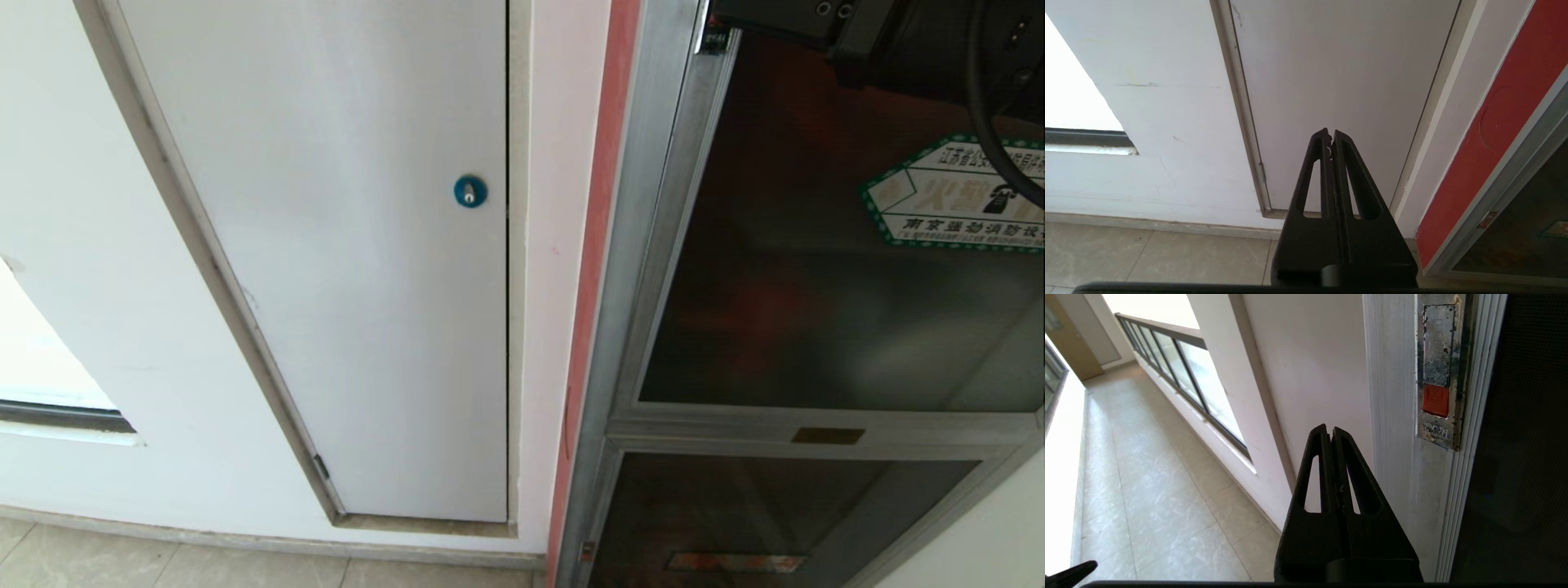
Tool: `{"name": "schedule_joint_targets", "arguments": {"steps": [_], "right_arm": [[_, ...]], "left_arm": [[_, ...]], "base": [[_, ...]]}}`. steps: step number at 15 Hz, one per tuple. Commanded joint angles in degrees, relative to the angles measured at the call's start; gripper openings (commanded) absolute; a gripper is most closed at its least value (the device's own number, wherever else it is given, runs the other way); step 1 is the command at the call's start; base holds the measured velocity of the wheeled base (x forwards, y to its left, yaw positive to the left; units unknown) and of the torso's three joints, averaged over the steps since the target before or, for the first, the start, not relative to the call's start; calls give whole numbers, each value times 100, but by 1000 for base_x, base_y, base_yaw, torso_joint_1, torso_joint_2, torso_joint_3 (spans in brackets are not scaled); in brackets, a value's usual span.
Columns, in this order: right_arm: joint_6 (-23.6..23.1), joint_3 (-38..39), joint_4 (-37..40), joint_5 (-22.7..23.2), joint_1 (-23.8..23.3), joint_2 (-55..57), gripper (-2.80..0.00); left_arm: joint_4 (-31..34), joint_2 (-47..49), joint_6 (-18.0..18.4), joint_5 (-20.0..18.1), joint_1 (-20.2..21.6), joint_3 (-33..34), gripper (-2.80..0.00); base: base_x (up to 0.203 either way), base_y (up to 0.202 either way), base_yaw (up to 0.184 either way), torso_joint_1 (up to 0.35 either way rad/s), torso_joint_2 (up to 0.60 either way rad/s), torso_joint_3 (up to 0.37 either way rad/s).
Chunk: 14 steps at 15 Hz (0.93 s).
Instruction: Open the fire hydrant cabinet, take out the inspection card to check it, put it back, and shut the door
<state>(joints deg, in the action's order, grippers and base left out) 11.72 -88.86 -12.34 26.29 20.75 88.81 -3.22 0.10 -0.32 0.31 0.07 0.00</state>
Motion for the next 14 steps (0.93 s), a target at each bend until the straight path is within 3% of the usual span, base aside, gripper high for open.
{"name": "schedule_joint_targets", "arguments": {"steps": [1,14], "right_arm": [[9,-26,-14,7,-25,13,-280],[6,-528,-85,-264,-181,447,-280]], "left_arm": [[-3,8,-3,4,1,114,-280],[-3,8,-3,4,1,114,-280]], "base": [[0,0,0,0,0,0],[0,0,0,0,0,0]]}}
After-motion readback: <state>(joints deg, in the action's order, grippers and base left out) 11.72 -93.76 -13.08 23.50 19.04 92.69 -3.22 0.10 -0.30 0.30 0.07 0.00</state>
